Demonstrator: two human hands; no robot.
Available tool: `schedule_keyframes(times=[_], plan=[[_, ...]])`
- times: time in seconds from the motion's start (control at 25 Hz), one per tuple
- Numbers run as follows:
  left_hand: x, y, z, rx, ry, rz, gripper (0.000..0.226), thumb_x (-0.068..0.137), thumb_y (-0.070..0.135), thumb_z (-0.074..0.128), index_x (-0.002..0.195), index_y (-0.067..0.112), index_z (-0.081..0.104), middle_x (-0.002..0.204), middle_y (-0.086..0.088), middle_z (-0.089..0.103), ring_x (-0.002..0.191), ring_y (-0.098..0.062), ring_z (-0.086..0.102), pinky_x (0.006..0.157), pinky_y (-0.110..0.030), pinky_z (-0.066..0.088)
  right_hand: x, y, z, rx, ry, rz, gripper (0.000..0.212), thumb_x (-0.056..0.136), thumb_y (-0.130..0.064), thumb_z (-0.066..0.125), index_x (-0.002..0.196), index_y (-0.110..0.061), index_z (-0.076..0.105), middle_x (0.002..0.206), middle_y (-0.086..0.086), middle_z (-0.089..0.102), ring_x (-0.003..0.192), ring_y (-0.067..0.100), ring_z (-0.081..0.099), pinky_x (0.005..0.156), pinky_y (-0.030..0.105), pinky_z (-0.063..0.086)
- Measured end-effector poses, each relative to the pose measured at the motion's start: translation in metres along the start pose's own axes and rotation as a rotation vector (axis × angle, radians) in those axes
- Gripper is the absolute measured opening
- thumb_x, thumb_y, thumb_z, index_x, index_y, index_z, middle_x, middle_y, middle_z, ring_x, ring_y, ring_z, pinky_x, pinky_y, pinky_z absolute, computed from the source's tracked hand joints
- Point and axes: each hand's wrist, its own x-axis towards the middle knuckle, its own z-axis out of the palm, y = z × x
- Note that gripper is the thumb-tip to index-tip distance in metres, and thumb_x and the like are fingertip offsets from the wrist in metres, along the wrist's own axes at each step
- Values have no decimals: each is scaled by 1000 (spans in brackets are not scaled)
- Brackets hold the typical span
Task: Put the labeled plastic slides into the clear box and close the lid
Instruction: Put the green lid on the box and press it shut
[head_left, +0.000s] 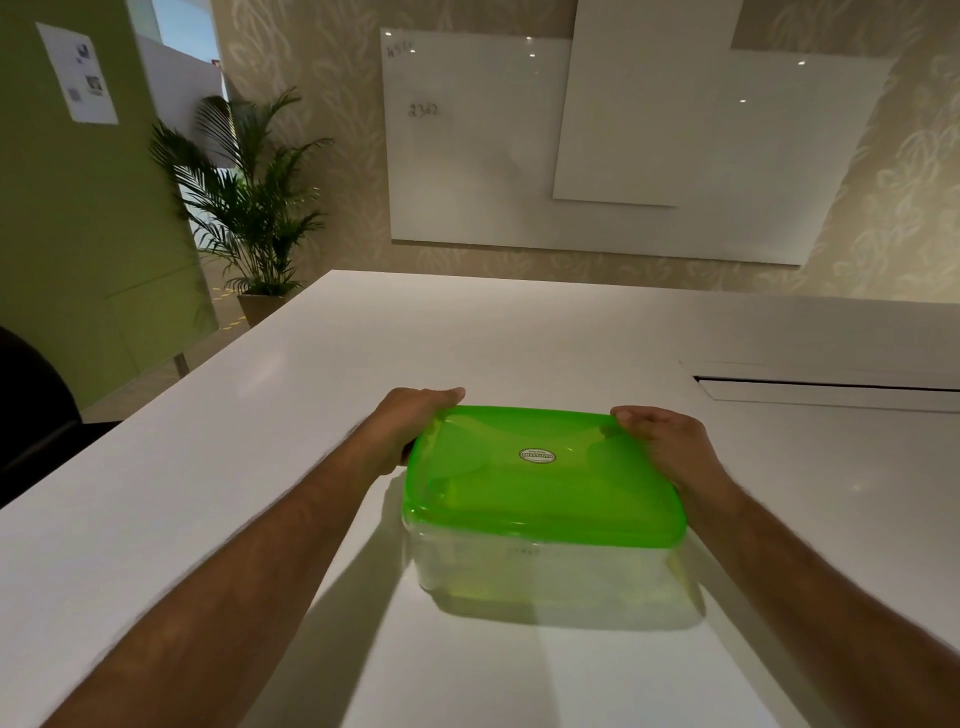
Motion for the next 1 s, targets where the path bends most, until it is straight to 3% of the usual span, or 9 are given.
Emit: schedule_keyframes(times=[0.28,0.4,0.52,0.6,0.76,1.0], plan=[[-48,-25,-17,15,-91,-73,82,50,71,81,98,5,74,86,-13,68,76,-28,62,70,-36,52,-1,0,0,-1,5,-8,10,85,-4,69,94,-4,73,78,7,74,62,13,70,58,24,58],[-68,-27,-27,141,-176,-94,71,43,75,82,73,13,69,68,-8,58,57,-22,52,53,-26,42,-2,-1,0,-1,5,-5,10,85,-3,69,94,-3,72,79,9,73,62,15,70,64,27,59],[-84,-24,-38,227,-266,-129,61,39,70,87,50,19,55,56,-7,59,48,-23,58,49,-24,46,-5,-2,0,3,-1,-15,10,84,-2,68,94,-2,72,68,4,74,58,12,69,56,22,57],[-93,-24,-42,256,-329,-159,58,41,66,88,49,20,53,61,-12,64,53,-27,63,52,-25,49,-7,-3,1,-5,5,-22,12,85,-1,68,96,-1,71,66,2,73,59,12,69,55,21,56],[-106,-25,-44,315,-466,-215,53,54,65,82,56,14,69,66,-10,69,58,-22,66,53,-23,50,-10,-5,2,-17,5,-28,17,86,-2,67,102,1,70,81,10,70,61,12,68,55,20,56],[-113,-38,-34,87,-355,-286,44,43,48,89,47,14,61,57,-7,62,49,-19,59,52,-21,45,-8,-4,2,-28,22,-41,18,84,2,67,101,4,70,69,5,72,55,8,67,53,18,55]])
